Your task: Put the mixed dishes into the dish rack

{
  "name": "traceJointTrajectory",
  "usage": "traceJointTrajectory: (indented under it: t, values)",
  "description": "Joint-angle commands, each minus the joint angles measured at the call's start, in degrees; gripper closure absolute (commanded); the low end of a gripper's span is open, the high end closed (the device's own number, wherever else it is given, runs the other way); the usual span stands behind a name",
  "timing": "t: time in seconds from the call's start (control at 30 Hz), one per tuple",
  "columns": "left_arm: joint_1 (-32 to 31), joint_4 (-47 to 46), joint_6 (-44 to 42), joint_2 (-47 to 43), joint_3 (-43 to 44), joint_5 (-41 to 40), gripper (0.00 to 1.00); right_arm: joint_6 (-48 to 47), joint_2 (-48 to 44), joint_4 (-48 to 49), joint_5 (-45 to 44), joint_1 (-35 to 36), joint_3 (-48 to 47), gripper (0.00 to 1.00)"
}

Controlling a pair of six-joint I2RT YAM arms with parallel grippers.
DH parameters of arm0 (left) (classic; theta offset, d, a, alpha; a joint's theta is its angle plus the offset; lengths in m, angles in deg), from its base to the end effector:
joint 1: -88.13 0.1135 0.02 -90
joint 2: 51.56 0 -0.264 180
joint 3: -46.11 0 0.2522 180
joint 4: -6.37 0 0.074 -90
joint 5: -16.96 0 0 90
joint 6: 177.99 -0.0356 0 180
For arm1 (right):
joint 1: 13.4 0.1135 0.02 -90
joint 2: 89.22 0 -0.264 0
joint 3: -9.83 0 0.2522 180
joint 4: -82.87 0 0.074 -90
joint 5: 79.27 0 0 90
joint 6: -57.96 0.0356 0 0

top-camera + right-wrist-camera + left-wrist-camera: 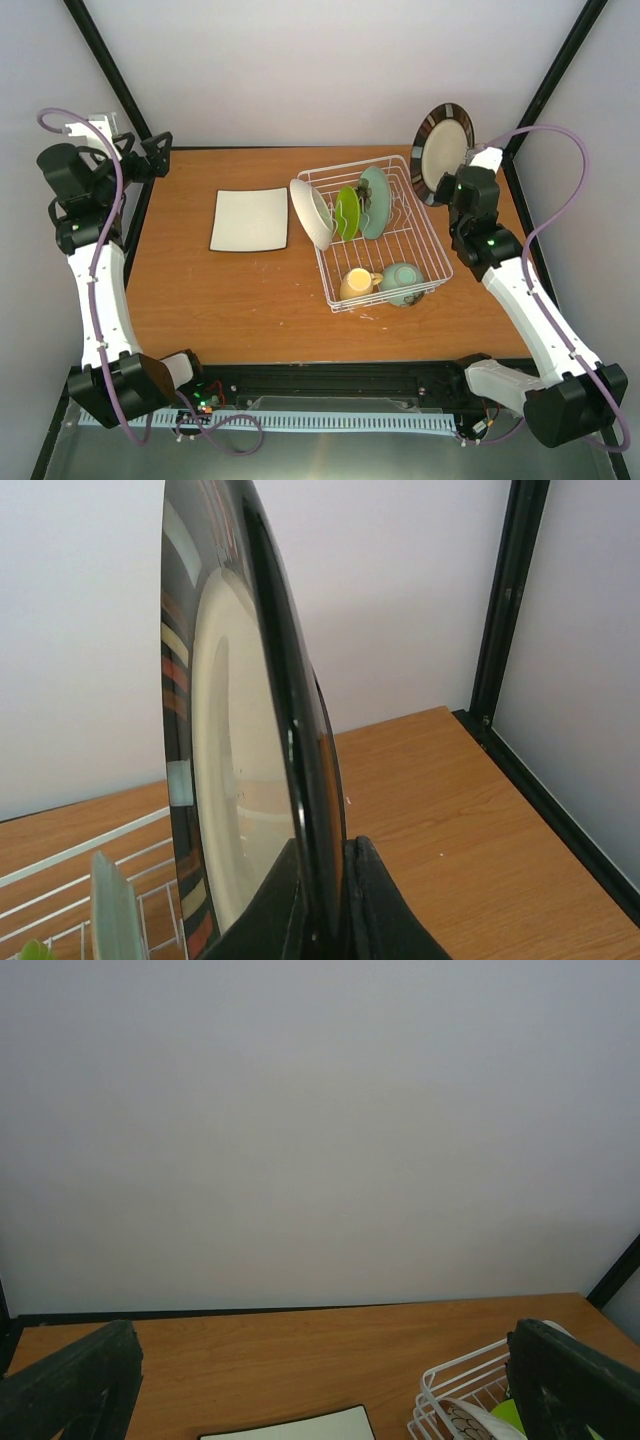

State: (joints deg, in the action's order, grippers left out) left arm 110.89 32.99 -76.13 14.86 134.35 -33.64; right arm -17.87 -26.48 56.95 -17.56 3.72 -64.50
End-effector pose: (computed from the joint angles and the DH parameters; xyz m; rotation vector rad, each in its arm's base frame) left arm 0.2390 0.0758 0.4407 0.0264 1.6521 -0.4223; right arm 0.2422 0.0569 0.3728 0.2987 1.7658 -0.0584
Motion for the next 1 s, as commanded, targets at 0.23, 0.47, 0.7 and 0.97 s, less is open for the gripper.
traceJointTrajectory:
  t: [0.23,0.47,0.7,0.97]
  values:
    - [0.2,0.8,-2.5,-1.0,0.1,-0.5,0.0,1.4,5.2,11.2,3.7,0.2,0.0,0.97]
    - [0.2,1.9,-2.8,-0.7,0.8,-0.4,0.0,1.0,7.1,13.2,5.4,0.2,1.9,0.97]
    - [0.2,2.1,-2.3,-0.7,1.4,0.2,0.0,-0.2,9.8,14.8,7.1,1.3,3.9,0.97]
    - [0.3,3.7,-3.0,-0.8,3.1,-0.5,0.0,-2.3,13.9,17.5,5.1,2.4,4.5,0.97]
